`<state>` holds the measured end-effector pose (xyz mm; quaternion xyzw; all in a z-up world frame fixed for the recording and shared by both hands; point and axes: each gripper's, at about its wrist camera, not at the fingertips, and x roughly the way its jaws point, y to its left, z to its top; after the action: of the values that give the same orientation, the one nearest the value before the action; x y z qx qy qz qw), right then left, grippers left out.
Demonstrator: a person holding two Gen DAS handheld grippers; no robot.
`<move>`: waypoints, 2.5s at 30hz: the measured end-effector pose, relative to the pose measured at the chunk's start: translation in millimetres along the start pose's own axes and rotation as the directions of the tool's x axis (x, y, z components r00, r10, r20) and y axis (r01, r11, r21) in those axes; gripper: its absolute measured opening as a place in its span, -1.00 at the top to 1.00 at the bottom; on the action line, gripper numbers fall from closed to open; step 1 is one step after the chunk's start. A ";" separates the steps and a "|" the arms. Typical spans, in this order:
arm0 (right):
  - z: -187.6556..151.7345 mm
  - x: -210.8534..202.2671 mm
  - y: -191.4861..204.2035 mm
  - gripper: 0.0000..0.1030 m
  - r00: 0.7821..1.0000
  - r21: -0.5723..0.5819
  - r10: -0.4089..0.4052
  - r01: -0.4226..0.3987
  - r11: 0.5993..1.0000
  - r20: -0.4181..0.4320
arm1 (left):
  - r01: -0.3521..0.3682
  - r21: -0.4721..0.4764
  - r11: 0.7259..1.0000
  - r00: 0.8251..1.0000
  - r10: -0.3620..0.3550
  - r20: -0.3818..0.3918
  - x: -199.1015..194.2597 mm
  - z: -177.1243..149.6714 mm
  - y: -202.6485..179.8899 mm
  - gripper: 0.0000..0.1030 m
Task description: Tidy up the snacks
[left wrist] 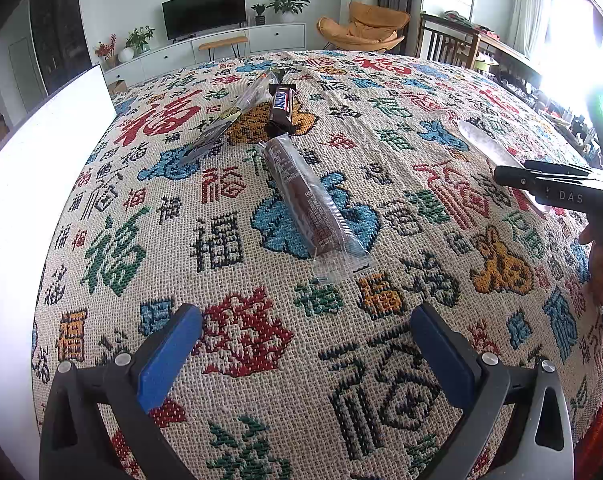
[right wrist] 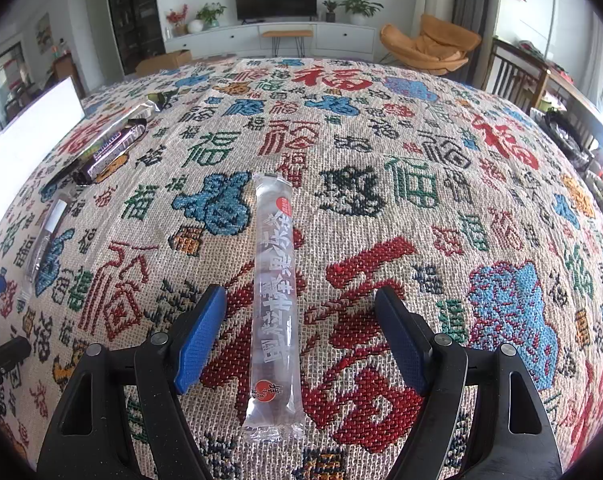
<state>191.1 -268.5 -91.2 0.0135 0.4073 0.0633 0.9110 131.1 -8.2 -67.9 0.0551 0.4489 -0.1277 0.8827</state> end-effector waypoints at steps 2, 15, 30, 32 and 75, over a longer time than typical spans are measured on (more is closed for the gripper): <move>0.0 0.0 -0.1 -0.54 1.000 0.000 0.000 0.000 1.000 0.000 | 0.000 0.000 1.000 1.000 0.000 0.000 0.0 0.0 0.0 -1.00; -0.2 -0.4 -0.4 -0.54 1.000 0.000 0.002 -0.002 1.000 0.001 | 0.045 0.003 0.999 0.999 -0.045 -0.006 -5.0 -2.3 3.2 -1.00; -0.2 -0.8 -1.2 -0.54 1.000 0.000 0.005 -0.005 1.000 0.003 | 0.184 -0.344 0.921 0.978 -0.206 -0.027 11.8 56.9 41.3 -0.76; -0.4 -1.3 -1.4 -0.54 1.000 0.001 0.006 -0.006 1.000 0.003 | 0.099 -0.300 0.949 0.989 -0.126 -0.073 27.7 74.3 29.8 -0.61; 80.2 -38.5 45.6 0.64 0.918 0.105 0.298 -0.280 0.954 -0.259 | 0.395 -0.378 0.838 0.905 -0.283 0.317 -157.5 -2.0 92.9 0.65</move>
<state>220.5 -226.0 -5.6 0.0948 0.5241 0.1850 0.8259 66.1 109.3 56.3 -0.2400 0.3543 -0.1859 0.8845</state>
